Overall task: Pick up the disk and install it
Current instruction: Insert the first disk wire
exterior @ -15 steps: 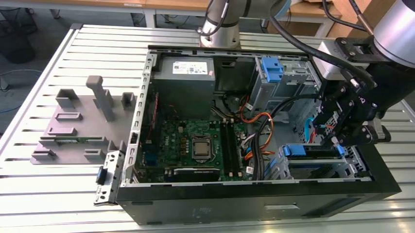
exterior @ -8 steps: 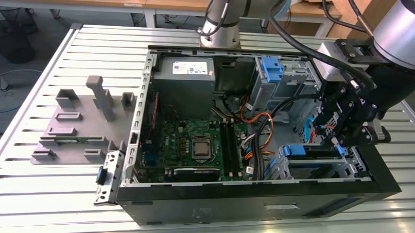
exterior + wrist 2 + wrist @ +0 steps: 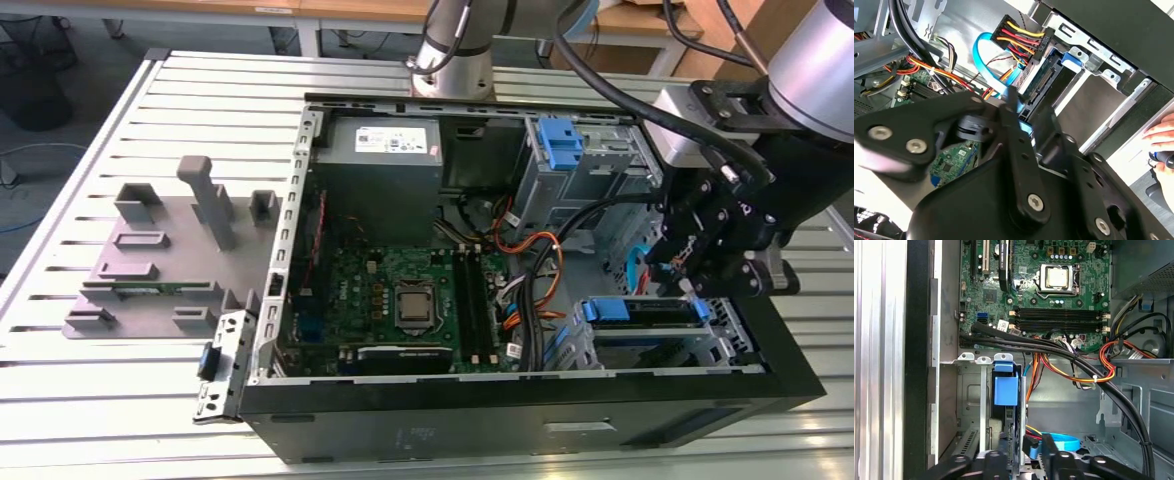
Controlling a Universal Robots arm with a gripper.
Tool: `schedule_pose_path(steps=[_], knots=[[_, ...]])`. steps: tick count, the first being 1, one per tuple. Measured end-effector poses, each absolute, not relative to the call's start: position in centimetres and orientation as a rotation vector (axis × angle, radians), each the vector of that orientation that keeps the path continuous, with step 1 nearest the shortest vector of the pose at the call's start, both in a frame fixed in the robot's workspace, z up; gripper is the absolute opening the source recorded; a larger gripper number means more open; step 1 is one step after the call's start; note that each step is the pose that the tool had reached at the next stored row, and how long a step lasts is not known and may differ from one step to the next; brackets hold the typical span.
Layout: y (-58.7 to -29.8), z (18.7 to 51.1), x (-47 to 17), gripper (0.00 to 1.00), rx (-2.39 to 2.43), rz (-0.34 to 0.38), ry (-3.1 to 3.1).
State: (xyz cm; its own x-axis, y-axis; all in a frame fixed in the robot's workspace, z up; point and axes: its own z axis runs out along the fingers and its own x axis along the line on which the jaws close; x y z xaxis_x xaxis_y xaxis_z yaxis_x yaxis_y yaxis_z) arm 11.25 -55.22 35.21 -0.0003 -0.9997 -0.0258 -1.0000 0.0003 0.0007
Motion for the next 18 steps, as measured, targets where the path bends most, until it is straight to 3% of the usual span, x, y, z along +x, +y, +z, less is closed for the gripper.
schedule_pose_path(steps=[4,6,18], knots=[[-55.22,35.21,11.24,0.29,-2.208,0.029,2.209],[-55.22,35.20,11.25,0.17,-2.208,0.029,2.209],[-55.22,34.91,11.25,0.16,-2.208,0.029,2.209]])
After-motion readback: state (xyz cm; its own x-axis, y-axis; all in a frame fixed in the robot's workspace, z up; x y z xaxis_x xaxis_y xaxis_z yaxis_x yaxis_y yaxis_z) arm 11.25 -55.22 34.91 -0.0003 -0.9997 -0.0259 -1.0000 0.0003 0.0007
